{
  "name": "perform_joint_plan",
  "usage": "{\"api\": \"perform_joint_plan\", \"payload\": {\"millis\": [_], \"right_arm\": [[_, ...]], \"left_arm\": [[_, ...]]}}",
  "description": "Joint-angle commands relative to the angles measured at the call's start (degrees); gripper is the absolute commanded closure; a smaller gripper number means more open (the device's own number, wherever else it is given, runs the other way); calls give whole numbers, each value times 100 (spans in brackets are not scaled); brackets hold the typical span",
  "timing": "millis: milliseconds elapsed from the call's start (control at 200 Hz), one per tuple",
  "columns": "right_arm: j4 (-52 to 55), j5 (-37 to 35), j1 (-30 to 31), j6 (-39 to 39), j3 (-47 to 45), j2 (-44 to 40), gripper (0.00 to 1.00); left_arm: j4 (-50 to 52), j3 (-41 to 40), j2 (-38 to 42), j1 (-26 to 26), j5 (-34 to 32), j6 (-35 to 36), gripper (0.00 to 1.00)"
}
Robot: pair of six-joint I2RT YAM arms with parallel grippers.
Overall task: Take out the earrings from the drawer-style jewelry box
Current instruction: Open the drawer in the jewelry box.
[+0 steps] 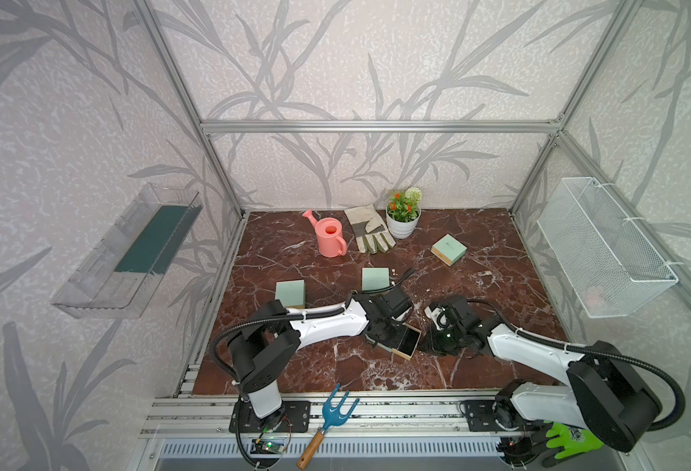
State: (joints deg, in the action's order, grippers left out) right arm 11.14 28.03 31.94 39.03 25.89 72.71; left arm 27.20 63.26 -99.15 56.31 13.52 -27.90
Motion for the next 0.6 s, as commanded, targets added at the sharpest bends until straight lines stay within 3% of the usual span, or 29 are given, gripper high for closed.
{"api": "perform_joint_plan", "payload": {"millis": [0,595], "right_arm": [[292,-118,-41,-45,-99,-162,100],[434,-176,-118,-25,-223,-402,100]], "left_arm": [[231,134,-50,2,-157,103,100],[217,143,-97,2,-130,100,100]]}}
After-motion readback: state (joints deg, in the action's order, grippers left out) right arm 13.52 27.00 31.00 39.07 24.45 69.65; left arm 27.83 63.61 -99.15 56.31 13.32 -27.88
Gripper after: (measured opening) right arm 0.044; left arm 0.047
